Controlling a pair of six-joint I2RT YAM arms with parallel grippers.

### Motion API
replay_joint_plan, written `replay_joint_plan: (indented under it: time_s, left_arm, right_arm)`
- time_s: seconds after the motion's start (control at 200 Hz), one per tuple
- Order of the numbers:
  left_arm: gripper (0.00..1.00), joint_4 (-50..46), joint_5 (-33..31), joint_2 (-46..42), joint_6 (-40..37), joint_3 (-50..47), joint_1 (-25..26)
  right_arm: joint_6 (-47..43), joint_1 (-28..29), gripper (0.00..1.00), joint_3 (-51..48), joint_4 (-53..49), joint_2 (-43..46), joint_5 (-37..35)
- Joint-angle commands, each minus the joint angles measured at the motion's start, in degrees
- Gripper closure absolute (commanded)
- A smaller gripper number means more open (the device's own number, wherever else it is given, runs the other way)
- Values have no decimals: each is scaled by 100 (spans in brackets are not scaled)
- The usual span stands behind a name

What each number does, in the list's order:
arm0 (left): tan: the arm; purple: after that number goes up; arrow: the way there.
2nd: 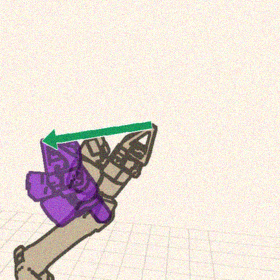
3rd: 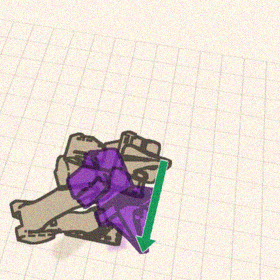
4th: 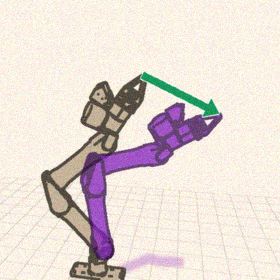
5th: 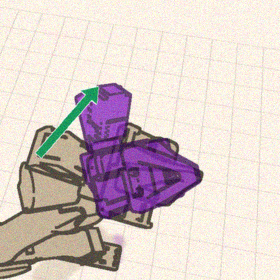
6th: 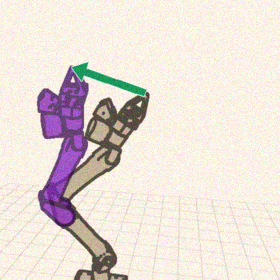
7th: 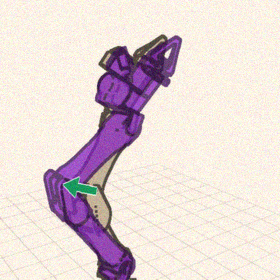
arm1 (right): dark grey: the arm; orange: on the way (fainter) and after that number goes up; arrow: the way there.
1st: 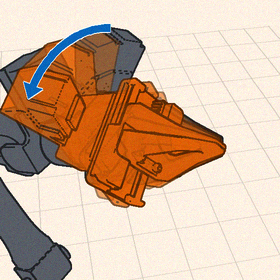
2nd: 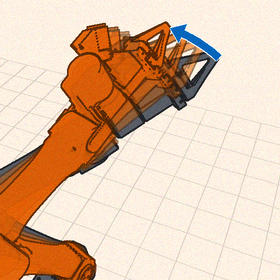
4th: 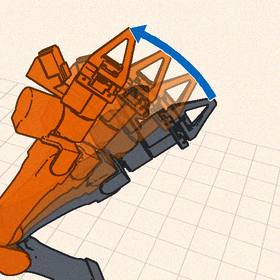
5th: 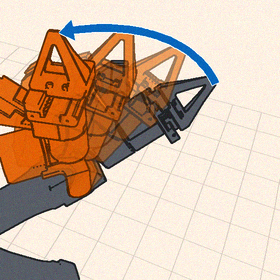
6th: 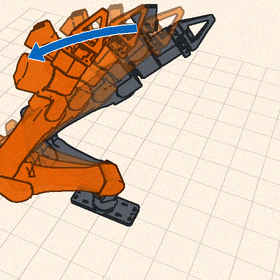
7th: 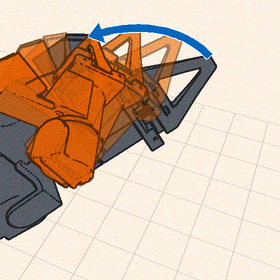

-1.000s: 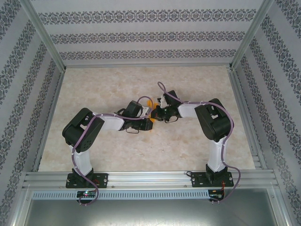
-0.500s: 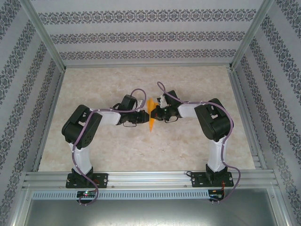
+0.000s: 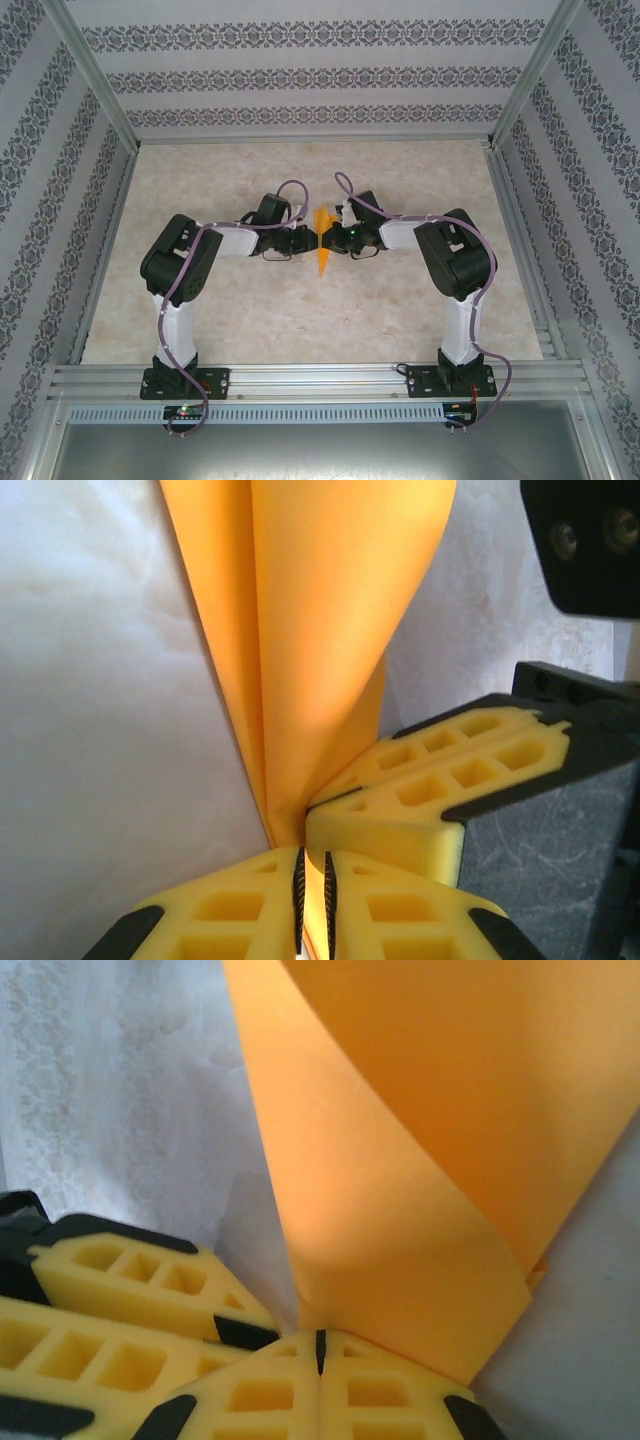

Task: Fold a paper plane with a square sheet of paper (pick it up from the middle)
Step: Fold the wing for the fifth time at the center of the table.

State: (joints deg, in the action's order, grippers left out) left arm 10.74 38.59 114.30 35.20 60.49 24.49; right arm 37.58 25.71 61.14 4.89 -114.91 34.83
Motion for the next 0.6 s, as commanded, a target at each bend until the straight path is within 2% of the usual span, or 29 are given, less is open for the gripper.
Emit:
replay_joint_plan:
  time_s: [0.0,0.195,0.35,0.595]
  left_arm:
    - [81,296,97,51,108,272,-152]
    - [80,280,213,-61,204,404,-346]
    - [77,121,607,-43,221,535,-348]
    - [74,-811,984,-8,-220,846,-328]
  right_arm:
    - [-226,74,100,-274,-471,-199,-284]
    - [-317,65,100,-366,-540,-53,-344]
    - [-451,61,100,-375,-612,24,-366]
    - [-631,100,100,-386,-648,156,-303]
